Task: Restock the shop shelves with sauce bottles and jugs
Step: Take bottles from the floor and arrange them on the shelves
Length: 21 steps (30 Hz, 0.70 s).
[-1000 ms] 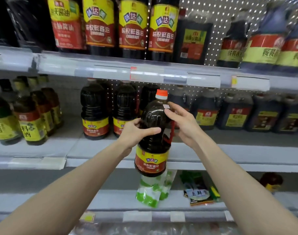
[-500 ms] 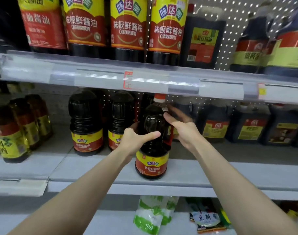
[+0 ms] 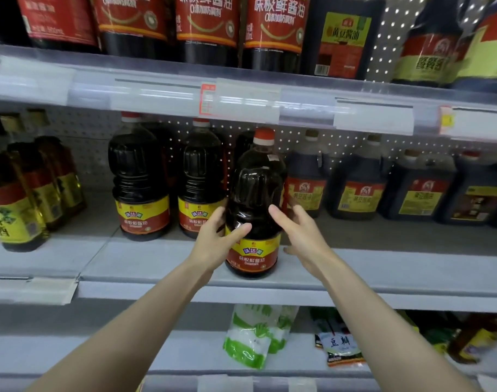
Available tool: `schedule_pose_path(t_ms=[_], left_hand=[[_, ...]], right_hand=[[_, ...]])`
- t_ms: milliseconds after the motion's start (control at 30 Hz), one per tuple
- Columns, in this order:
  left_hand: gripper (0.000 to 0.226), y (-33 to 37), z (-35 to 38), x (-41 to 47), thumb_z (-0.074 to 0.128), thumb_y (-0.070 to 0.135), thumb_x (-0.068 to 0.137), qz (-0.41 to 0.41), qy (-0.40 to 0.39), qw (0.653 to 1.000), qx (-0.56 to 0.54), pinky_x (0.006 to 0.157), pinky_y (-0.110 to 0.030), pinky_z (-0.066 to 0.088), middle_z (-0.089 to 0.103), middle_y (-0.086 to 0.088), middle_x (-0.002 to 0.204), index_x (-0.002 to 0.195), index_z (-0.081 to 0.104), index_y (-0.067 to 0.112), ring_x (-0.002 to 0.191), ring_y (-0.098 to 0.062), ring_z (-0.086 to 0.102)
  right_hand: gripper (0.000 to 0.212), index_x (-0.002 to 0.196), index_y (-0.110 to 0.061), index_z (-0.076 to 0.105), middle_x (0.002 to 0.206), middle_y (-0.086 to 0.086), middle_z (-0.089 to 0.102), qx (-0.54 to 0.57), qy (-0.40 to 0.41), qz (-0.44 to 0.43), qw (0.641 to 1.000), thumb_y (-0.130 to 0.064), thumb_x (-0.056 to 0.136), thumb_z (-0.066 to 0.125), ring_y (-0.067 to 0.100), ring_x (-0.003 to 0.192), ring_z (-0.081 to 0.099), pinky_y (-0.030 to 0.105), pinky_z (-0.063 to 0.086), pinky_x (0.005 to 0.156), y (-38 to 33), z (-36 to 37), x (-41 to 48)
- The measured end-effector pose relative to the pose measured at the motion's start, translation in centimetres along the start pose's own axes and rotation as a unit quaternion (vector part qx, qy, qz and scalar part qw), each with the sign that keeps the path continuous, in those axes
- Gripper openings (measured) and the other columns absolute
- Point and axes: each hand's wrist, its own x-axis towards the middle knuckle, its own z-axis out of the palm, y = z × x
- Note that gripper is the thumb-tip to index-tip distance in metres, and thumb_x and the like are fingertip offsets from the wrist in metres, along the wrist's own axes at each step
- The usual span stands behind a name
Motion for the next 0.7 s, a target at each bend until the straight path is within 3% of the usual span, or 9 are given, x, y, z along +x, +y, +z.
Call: schedule_pose_path(t_ms=[100,233,333,400,500,600,700], left_hand=[[0.033,-0.4,0.1,-0.2,0.064,0.020,0.090,-0.017,-0.010,1.000,-0.010,0.066,-0.016,0.045,0.059,0.027,0.102,0.104,0.051,0.046,0.090,0.011,0.057],[0.030,-0.8,0.1,0.2,0.063,0.018,0.090,-0.027,-0.001,0.999,-0.021,0.069,-0.020,0.049,0.059,0.029,0.095,0.102,0.053,0.044,0.085,0.010,0.060],[0.026,-1.0,0.1,0.6,0.064,0.020,0.089,-0.032,0.015,0.999,-0.020,0.071,-0.023,0.051,0.063,0.021,0.104,0.110,0.057,0.034,0.095,0.001,0.063],[0.034,-1.3,0.2,1.0,0.065,0.023,0.089,-0.035,0.018,0.999,-0.016,0.071,-0.024,0.052,0.066,0.008,0.113,0.122,0.058,0.020,0.103,-0.012,0.063],[0.039,-1.6,0.2,1.8,0.064,0.023,0.090,-0.045,0.025,0.998,-0.024,0.068,-0.022,0.053,0.064,-0.007,0.117,0.126,0.055,0.012,0.101,-0.008,0.049],[0.046,-2.0,0.4,2.8,0.064,0.026,0.090,-0.051,0.037,0.998,-0.022,0.077,-0.027,0.055,0.064,-0.008,0.120,0.132,0.051,0.014,0.105,-0.017,0.059],[0.056,-2.4,0.7,3.7,0.063,0.028,0.090,-0.040,0.044,0.998,-0.004,0.080,-0.025,0.054,0.062,-0.009,0.123,0.141,0.043,0.019,0.107,-0.016,0.054]], right_hand=[[0.028,0.116,-0.046,0.049,0.107,-0.026,0.058,0.017,-0.002,0.018,1.000,-0.040,0.091,0.061,0.001,0.102,0.058,0.034,0.053,0.082,1.4,0.4,-0.7],[0.026,0.119,-0.045,0.048,0.111,-0.022,0.059,0.012,0.005,0.024,1.000,-0.035,0.096,0.055,0.009,0.108,0.057,0.049,0.050,0.094,1.8,0.3,-0.4],[0.029,0.123,-0.044,0.047,0.114,-0.018,0.060,0.008,0.008,0.033,0.999,-0.035,0.097,0.054,0.014,0.112,0.057,0.053,0.048,0.098,2.0,0.2,0.2],[0.037,0.132,-0.039,0.046,0.120,-0.012,0.061,0.012,0.010,0.038,0.999,-0.035,0.096,0.055,0.017,0.113,0.058,0.053,0.047,0.099,2.1,0.3,0.7],[0.050,0.143,-0.038,0.038,0.126,-0.004,0.061,0.011,0.014,0.042,0.999,-0.035,0.096,0.055,0.020,0.115,0.058,0.051,0.046,0.099,2.4,0.2,1.8],[0.052,0.144,-0.042,0.033,0.128,-0.003,0.059,0.014,0.015,0.037,0.999,-0.035,0.097,0.053,0.022,0.116,0.058,0.045,0.049,0.094,2.8,0.1,3.0],[0.052,0.145,-0.042,0.032,0.129,-0.003,0.059,0.018,0.028,0.035,0.999,-0.039,0.097,0.052,0.022,0.114,0.059,0.038,0.051,0.086,3.4,0.1,4.2]])
